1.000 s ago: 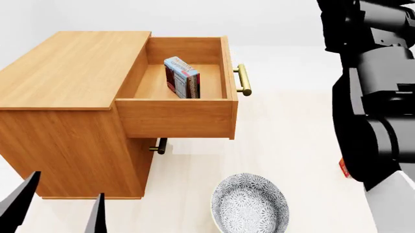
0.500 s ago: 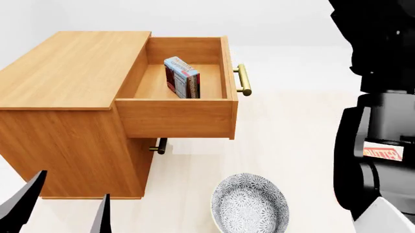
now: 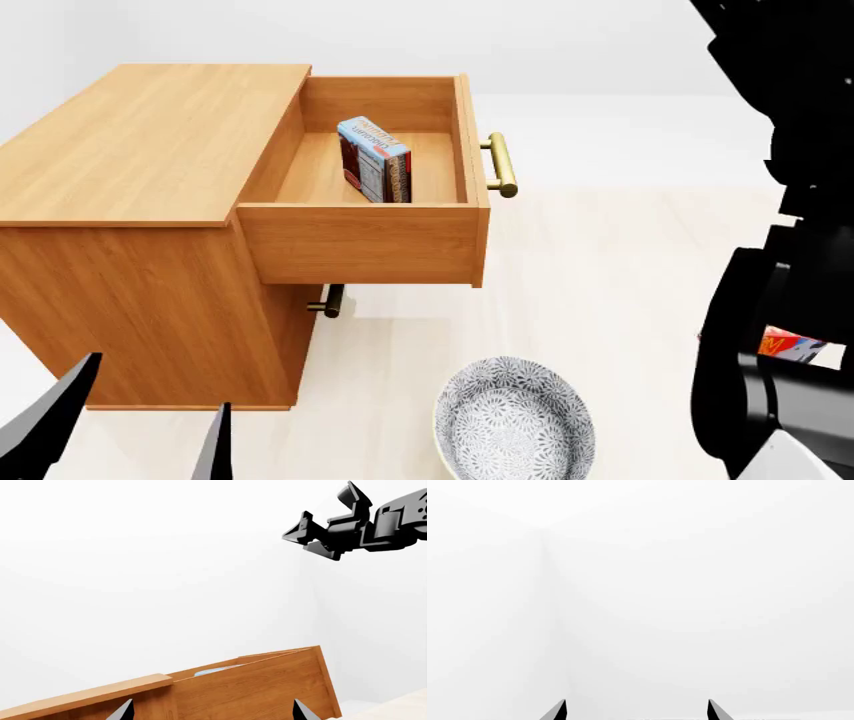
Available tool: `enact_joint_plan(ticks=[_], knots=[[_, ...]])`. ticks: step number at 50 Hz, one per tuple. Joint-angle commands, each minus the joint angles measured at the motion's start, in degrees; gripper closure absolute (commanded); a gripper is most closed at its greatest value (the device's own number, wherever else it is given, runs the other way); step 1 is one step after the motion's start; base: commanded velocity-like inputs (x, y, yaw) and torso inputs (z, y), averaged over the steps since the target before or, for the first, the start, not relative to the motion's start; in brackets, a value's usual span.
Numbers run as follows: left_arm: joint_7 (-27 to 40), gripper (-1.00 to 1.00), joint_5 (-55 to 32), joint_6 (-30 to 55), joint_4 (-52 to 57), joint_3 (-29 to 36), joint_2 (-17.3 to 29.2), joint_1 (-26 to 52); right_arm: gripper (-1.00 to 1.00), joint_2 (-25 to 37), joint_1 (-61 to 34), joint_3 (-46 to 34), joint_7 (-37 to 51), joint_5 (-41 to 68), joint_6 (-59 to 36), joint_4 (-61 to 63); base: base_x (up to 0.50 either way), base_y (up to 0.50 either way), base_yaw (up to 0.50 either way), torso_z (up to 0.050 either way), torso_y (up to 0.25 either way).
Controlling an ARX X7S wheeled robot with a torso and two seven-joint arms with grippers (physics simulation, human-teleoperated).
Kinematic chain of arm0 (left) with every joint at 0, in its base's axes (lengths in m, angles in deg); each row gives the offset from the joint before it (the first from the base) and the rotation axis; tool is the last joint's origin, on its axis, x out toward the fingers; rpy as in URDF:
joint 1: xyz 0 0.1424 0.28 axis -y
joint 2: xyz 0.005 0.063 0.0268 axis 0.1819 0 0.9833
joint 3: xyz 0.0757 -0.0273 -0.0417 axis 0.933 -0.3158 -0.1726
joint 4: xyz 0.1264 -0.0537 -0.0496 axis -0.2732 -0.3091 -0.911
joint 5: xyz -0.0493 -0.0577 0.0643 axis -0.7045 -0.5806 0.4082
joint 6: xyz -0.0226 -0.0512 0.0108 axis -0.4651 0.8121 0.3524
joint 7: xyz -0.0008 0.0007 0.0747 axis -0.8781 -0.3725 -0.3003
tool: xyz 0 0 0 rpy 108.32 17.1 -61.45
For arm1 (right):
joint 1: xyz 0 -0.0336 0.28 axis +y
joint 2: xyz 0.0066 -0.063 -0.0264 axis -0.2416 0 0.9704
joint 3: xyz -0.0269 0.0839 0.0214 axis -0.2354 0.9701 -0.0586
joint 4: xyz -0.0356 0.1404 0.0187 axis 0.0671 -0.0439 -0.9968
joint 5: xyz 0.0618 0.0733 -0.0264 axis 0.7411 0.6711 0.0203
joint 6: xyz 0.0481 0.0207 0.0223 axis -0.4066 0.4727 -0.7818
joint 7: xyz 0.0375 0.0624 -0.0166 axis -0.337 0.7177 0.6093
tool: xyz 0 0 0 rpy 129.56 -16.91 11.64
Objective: Put the chocolate pudding in the top drawer of the cabinet and close it.
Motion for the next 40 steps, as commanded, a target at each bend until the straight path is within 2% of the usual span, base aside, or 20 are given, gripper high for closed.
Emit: enact_joint_plan(ticks=[1, 20, 40], knots=[[-0.21, -1.00, -0.12, 0.00, -0.04, -0.20, -0.09, -0.11, -1.00, 1.13, 1.97, -0.27, 1.57, 1.77, -6.14, 7.51, 0.00, 0.00, 0.00, 0.000, 0.000], [-1.59, -1.00, -0.98, 0.74, 1.38, -0.47, 0.15, 0.22, -1.00, 5.68, 6.37, 6.87, 7.24, 11.35, -26.25, 29.66, 0.00, 0.00, 0.00, 0.000, 0.000], [-1.59, -1.00, -2.57, 0.43, 3.02, -1.41, 0.62, 0.75, -1.00, 5.66, 8.21, 13.80, 12.78, 18.38, -37.64, 42.91, 0.00, 0.00, 0.00, 0.000, 0.000]])
